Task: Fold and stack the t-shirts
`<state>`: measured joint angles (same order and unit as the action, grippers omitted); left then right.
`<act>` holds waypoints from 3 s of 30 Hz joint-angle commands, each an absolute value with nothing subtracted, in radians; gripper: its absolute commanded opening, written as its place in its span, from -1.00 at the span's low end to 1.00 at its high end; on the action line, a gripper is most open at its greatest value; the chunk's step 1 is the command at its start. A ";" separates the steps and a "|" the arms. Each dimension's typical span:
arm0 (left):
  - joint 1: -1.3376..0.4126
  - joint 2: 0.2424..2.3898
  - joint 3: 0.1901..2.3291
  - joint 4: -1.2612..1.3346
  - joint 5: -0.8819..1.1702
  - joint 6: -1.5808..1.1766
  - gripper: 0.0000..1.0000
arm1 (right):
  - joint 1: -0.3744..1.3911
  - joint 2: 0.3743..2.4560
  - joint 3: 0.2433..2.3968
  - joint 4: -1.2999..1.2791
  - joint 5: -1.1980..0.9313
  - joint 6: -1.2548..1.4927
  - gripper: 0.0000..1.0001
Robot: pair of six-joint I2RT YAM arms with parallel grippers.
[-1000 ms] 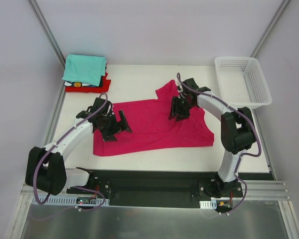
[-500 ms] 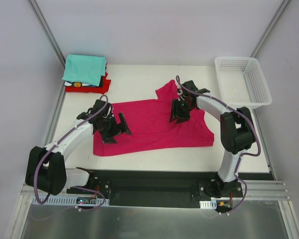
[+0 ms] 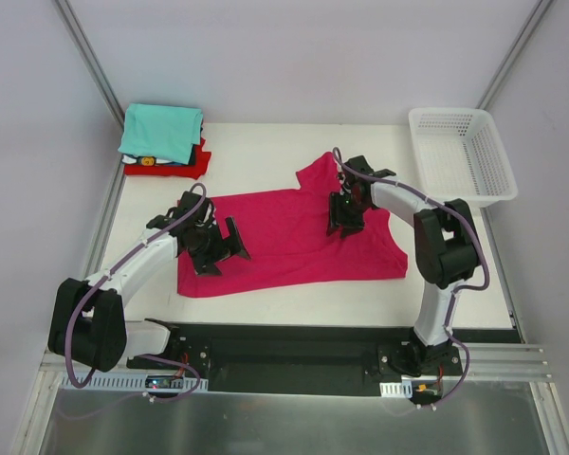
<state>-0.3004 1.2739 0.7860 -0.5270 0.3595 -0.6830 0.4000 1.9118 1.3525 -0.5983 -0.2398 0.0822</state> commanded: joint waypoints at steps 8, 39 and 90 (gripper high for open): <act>-0.302 1.249 0.775 -0.523 0.365 -0.664 0.98 | 0.402 1.944 1.393 -0.635 -0.192 0.052 -0.07; -0.302 1.244 0.762 -0.523 0.370 -0.666 0.98 | 0.407 1.873 1.528 -0.764 -0.156 0.028 -0.08; -0.302 1.264 0.781 -0.528 0.376 -0.657 0.98 | 0.410 2.010 1.519 -0.718 -0.160 0.029 -0.20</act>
